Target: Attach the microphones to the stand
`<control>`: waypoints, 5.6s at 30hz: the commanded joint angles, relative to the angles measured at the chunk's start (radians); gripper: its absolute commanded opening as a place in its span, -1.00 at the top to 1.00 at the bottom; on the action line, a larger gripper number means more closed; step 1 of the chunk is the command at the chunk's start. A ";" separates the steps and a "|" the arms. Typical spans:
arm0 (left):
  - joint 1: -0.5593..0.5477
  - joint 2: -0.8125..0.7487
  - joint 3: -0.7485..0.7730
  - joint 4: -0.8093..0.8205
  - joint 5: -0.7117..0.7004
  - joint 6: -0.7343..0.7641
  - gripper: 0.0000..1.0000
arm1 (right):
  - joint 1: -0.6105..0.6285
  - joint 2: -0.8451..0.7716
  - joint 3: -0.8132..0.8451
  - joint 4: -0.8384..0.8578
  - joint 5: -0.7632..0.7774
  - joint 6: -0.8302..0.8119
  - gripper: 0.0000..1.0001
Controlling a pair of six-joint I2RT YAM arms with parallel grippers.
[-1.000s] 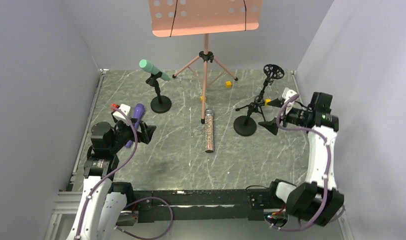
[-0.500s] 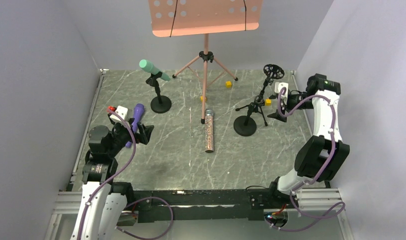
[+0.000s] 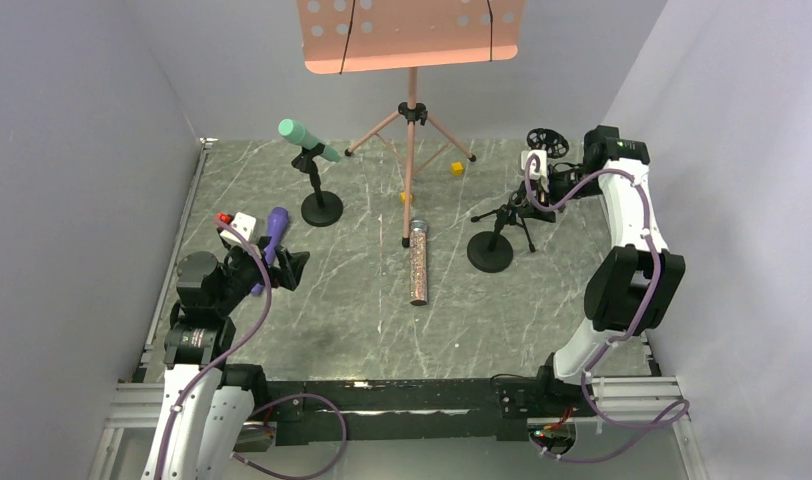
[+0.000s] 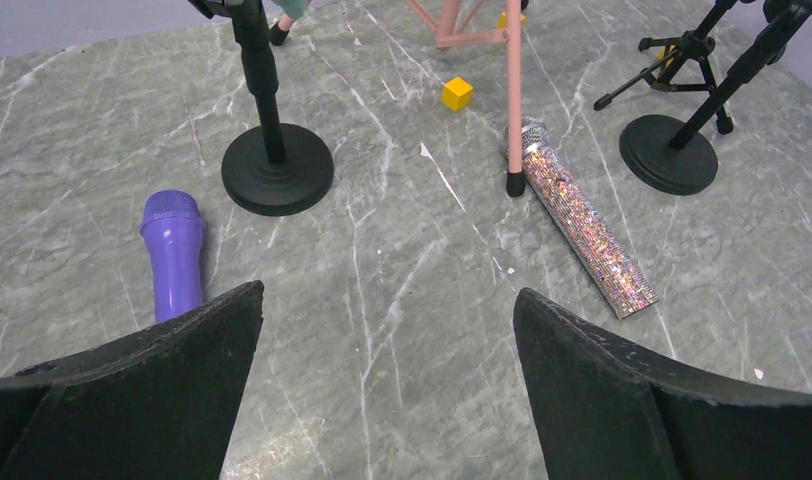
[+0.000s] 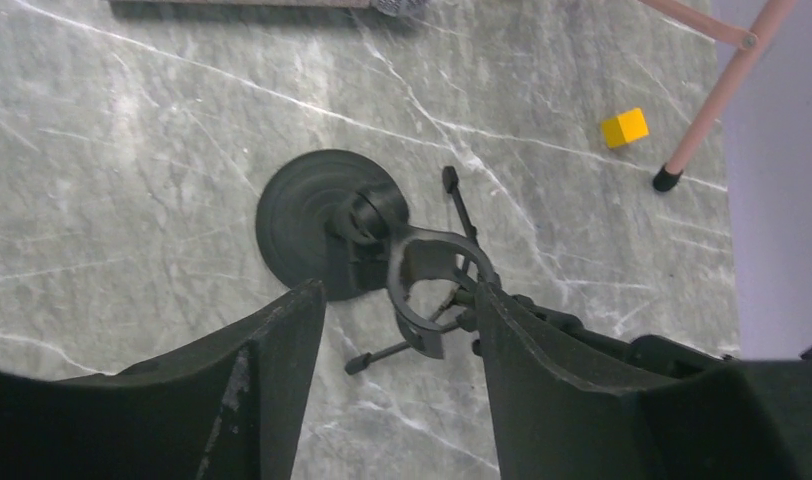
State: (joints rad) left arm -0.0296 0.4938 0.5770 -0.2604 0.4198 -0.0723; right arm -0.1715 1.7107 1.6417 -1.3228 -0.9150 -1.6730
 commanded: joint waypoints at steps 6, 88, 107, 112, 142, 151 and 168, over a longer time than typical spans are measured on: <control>-0.001 0.015 0.033 0.021 0.047 -0.020 -0.99 | -0.003 0.058 0.073 -0.037 0.060 -0.031 -0.01; 0.000 0.082 0.034 0.001 0.025 -0.037 -0.99 | 0.154 -0.501 -0.380 0.277 -0.173 0.627 -0.50; 0.215 0.471 0.132 -0.052 -0.112 -0.115 -0.99 | -0.131 -0.707 -0.802 1.156 -0.386 1.464 -0.62; 0.237 0.686 0.232 -0.103 -0.206 -0.047 -0.91 | -0.130 -0.700 -0.813 1.190 -0.394 1.508 -0.62; 0.114 1.047 0.349 -0.282 -0.417 0.050 0.57 | -0.161 -0.722 -0.815 1.198 -0.413 1.534 -0.63; 0.134 0.644 0.264 -0.266 -0.309 -0.043 0.95 | -0.168 -0.718 -0.819 1.199 -0.417 1.525 -0.64; 0.131 -0.093 0.065 0.043 0.125 -0.182 0.99 | -0.170 -0.680 -0.666 0.799 -0.504 1.133 -0.64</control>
State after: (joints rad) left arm 0.1043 0.4522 0.6376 -0.4286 0.3389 -0.2085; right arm -0.3370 1.0138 0.8600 -0.3416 -1.3640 -0.3557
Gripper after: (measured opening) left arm 0.396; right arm 0.819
